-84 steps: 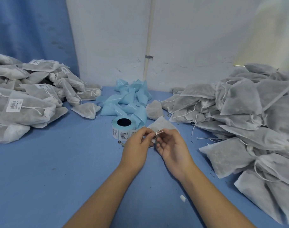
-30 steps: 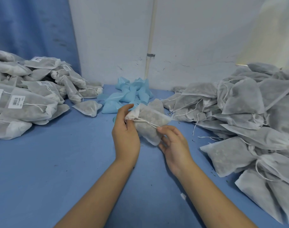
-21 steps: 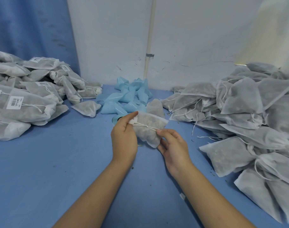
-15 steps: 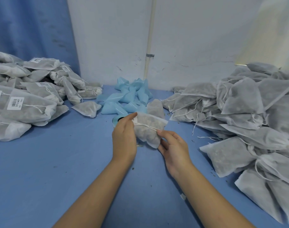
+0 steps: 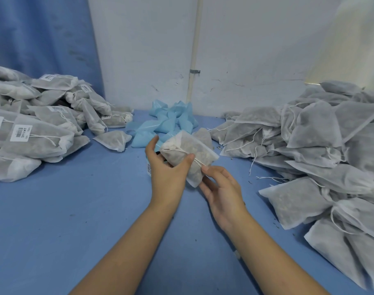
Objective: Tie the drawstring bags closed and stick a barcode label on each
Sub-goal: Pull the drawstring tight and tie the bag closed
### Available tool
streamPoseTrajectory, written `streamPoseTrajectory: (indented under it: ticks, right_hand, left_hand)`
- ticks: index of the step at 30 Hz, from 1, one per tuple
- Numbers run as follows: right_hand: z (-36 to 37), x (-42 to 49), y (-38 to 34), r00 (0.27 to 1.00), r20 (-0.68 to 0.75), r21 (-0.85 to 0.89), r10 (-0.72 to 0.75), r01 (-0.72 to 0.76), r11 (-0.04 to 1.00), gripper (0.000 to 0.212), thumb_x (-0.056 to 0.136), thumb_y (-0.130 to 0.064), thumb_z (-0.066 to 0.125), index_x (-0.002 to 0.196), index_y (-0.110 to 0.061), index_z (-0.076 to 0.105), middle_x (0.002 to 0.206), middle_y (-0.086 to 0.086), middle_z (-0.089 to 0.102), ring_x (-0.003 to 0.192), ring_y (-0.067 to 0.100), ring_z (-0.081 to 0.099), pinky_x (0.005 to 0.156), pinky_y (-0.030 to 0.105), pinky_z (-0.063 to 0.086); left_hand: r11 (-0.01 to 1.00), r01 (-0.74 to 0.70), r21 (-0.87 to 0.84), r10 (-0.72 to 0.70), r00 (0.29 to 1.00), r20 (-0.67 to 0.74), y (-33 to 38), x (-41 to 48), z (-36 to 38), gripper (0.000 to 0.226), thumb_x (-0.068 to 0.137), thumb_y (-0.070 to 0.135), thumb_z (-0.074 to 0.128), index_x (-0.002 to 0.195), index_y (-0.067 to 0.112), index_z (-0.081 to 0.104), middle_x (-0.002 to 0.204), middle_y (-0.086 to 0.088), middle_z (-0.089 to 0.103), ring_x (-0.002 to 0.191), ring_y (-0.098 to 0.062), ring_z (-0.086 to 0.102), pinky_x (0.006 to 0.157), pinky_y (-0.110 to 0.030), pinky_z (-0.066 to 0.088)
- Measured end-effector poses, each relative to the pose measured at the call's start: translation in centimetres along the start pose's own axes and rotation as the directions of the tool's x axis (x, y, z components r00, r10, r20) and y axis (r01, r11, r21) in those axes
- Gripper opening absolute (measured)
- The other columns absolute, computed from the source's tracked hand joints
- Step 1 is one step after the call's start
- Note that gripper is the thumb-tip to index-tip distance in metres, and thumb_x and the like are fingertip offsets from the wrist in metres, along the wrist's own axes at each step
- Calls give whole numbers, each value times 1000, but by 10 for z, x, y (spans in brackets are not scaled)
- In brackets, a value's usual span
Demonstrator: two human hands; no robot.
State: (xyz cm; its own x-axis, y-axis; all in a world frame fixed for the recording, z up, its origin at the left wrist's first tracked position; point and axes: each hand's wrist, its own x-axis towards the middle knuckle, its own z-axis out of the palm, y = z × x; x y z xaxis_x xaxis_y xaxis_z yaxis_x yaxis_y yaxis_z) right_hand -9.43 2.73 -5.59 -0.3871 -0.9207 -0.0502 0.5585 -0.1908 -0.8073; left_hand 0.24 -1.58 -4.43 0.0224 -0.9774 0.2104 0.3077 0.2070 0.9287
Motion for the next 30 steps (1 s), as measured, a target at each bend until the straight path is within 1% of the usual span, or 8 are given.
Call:
streamPoseTrajectory:
  ticks: [5, 9, 12, 16, 20, 25, 27, 30]
  right_hand:
    - [1, -2, 2, 995, 96, -37, 21, -18, 999, 15, 85, 3, 63, 76, -9, 58, 87, 10, 65, 90, 22, 66, 85, 32, 56]
    - [-1, 1, 1, 1000, -12, -168, -29, 26, 985, 17, 87, 2, 57, 75, -10, 58, 79, 5, 64, 77, 19, 62, 69, 23, 53]
    - [-4, 4, 3, 990, -123, -229, -70, 40, 973, 17, 88, 3, 55, 76, -8, 56, 84, 7, 61, 67, 16, 59, 58, 20, 51]
    - [-6, 5, 8, 986, -112, -402, -124, 69, 913, 11, 88, 0, 57, 80, -8, 56, 81, 4, 60, 59, 9, 60, 60, 20, 52]
    - [-5, 4, 11, 988, -53, -519, -142, 94, 849, 8, 88, -2, 58, 83, -8, 59, 78, 2, 62, 56, 6, 61, 61, 18, 51]
    - [-7, 6, 9, 988, -61, -460, -145, 101, 882, 7, 88, 1, 56, 86, -4, 59, 83, 6, 62, 56, 7, 61, 62, 20, 53]
    - [-8, 6, 9, 986, -44, -477, -158, 118, 871, 13, 89, 3, 52, 86, -7, 60, 87, 4, 63, 57, 7, 61, 62, 21, 53]
    - [-10, 6, 10, 965, 72, -685, -254, 233, 690, 25, 88, 2, 50, 88, -21, 60, 94, -6, 64, 69, 8, 64, 65, 18, 49]
  left_hand:
    - [962, 260, -77, -249, 959, 133, -1, 6, -4, 27, 86, 15, 66, 112, 8, 63, 107, -11, 71, 101, -27, 67, 93, -45, 51]
    - [979, 185, -89, -178, 981, 78, 1, 12, -11, 12, 84, 5, 64, 91, 14, 66, 83, 0, 73, 79, -16, 69, 71, -31, 56]
    - [987, 69, 148, -78, 995, 57, -3, 14, -23, 7, 67, 15, 60, 73, 18, 59, 72, 4, 61, 69, -12, 57, 63, -24, 46]
    - [876, -178, 448, 71, 967, 246, -10, 12, -36, 27, 63, 20, 47, 85, 13, 61, 81, 7, 59, 74, -3, 54, 67, -18, 42]
    - [882, -155, 444, 44, 968, 248, -13, 18, -39, 7, 65, 16, 48, 60, 22, 48, 59, 13, 50, 58, -6, 43, 55, -17, 35]
    - [835, -224, 503, 68, 948, 310, -16, 17, -42, 17, 68, 20, 47, 75, 8, 57, 75, -5, 58, 69, -13, 50, 65, -31, 41]
    - [836, -214, 506, 53, 948, 313, -16, 18, -41, 17, 66, 23, 46, 71, 9, 53, 69, 0, 53, 64, -12, 47, 63, -31, 38]
    - [835, -208, 509, 38, 945, 324, -16, 20, -43, 16, 66, 24, 46, 70, 8, 50, 67, 1, 50, 62, -8, 43, 60, -26, 36]
